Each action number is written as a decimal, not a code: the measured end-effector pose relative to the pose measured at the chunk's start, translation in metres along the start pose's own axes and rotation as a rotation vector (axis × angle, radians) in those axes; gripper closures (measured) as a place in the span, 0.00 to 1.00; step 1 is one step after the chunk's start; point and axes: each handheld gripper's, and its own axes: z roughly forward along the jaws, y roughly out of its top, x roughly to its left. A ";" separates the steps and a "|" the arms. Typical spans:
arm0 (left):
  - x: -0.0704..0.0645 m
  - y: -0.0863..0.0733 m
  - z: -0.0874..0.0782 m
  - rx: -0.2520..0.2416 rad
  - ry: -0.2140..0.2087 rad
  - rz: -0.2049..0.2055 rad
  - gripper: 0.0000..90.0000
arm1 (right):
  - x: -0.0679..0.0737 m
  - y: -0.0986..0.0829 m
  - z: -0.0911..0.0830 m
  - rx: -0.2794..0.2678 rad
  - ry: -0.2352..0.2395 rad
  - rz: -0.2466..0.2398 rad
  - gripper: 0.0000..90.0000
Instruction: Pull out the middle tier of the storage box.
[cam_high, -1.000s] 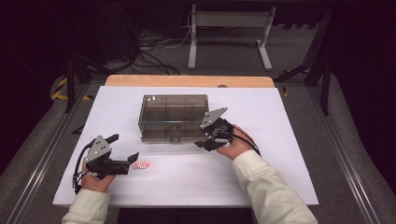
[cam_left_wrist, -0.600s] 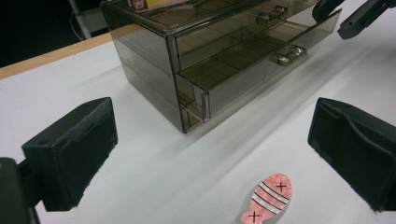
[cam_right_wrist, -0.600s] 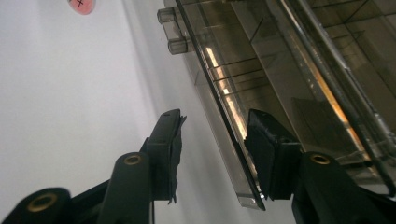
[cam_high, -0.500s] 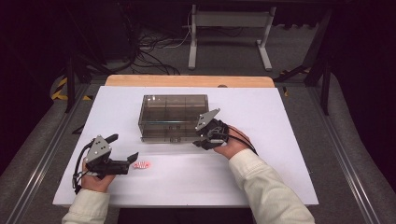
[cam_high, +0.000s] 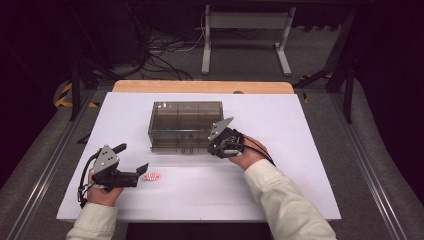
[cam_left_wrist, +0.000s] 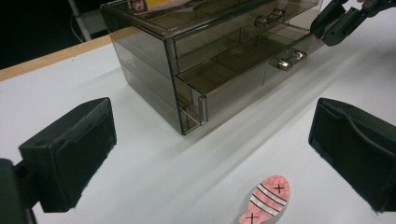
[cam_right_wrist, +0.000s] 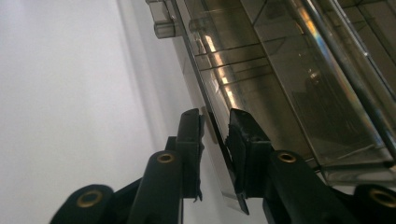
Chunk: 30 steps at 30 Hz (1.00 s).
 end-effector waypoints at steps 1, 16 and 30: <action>0.001 0.000 0.000 0.001 0.001 0.008 0.02 | 0.000 0.000 0.000 0.003 0.004 0.002 0.84; 0.001 0.001 -0.002 -0.012 0.004 0.000 0.02 | 0.003 -0.002 -0.006 0.028 0.042 -0.008 0.85; 0.000 0.001 -0.002 -0.013 0.002 -0.004 0.02 | 0.012 -0.003 -0.010 0.049 0.067 -0.027 0.87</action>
